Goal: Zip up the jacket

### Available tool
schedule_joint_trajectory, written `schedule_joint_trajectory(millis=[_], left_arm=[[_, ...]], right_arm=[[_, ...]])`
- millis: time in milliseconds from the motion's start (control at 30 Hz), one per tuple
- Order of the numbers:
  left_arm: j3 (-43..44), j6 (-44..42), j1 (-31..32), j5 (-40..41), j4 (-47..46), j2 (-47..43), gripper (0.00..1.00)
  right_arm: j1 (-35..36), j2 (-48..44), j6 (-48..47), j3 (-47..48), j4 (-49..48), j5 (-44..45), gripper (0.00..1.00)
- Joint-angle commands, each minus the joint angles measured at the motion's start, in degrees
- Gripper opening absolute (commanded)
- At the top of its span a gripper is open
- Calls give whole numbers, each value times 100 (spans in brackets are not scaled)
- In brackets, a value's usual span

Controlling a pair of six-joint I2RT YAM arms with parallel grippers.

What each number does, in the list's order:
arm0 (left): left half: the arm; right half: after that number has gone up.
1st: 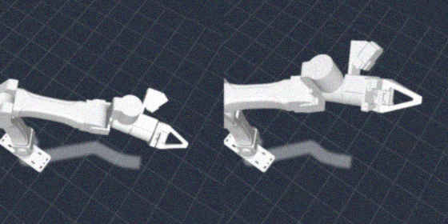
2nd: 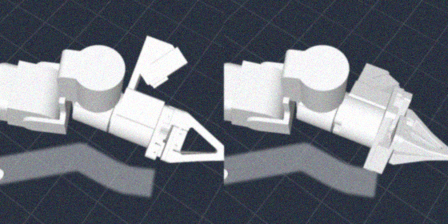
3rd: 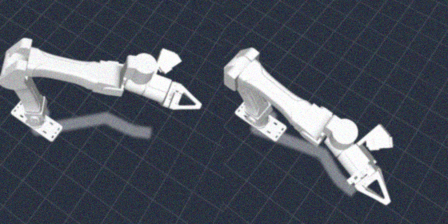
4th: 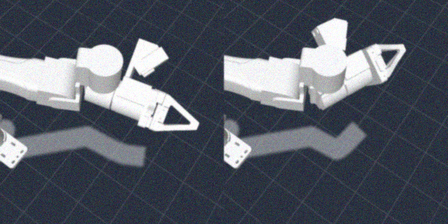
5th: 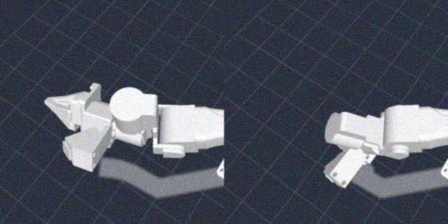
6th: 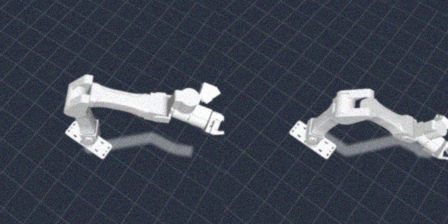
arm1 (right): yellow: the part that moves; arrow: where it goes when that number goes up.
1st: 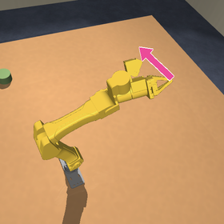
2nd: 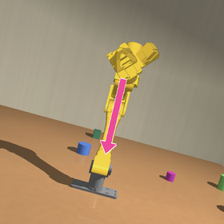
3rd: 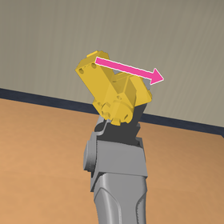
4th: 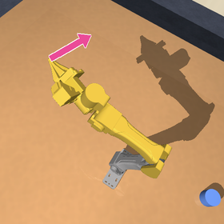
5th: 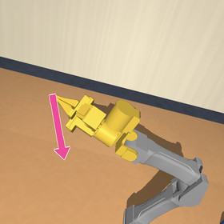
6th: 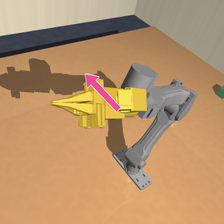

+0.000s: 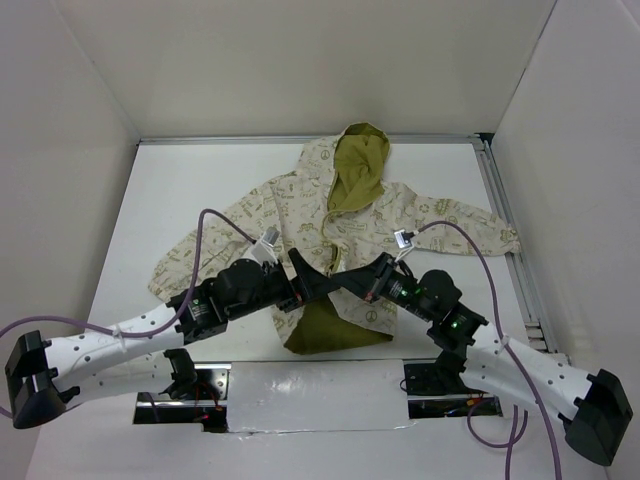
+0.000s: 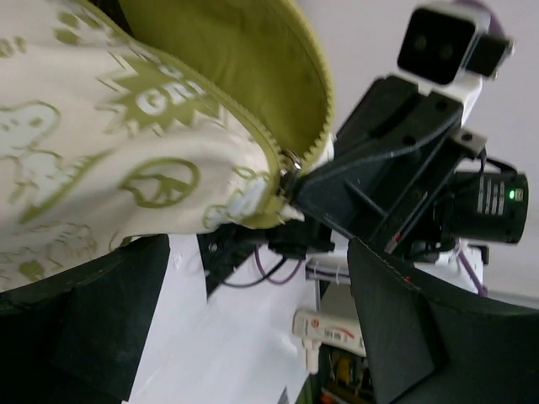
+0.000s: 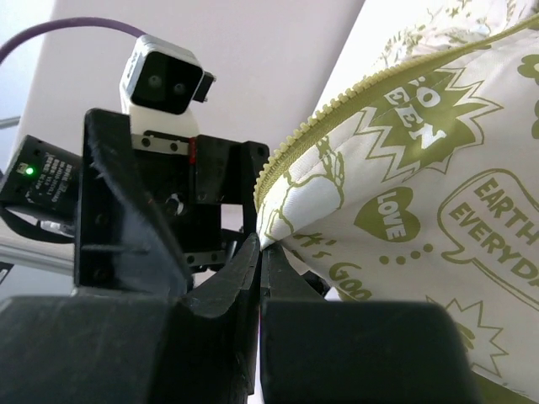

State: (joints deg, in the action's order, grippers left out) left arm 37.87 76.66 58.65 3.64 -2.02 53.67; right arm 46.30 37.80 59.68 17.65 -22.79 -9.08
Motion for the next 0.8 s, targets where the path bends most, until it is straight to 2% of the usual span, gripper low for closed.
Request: schedule_joint_trajectory(millis=[0,100,167,200,433,533,600,767], left_arm=[[186,-159,32,699,-701,-49,98],[72,-432,32,804,-1036,-50,95],[98,-327,32,910,-1028,3,93],[81,-380,32,893,-1133,12,88],[28,-766,32,919,-1616,-15,84],[264,-933,32,788,-1416,117,84],[536,-742,23,674,-672,266,83],[739,-442,23,664,-54,460,83]], right_arm=[[19,-194,-44,133,-59,170,0],[37,-63,122,142,-243,-23,0],[28,130,193,230,-191,-102,0],[19,218,210,248,-191,-137,0],[37,280,193,371,-86,-23,0],[28,280,176,388,-77,20,0],[37,211,1,511,54,108,0],[37,157,-202,705,415,222,0]])
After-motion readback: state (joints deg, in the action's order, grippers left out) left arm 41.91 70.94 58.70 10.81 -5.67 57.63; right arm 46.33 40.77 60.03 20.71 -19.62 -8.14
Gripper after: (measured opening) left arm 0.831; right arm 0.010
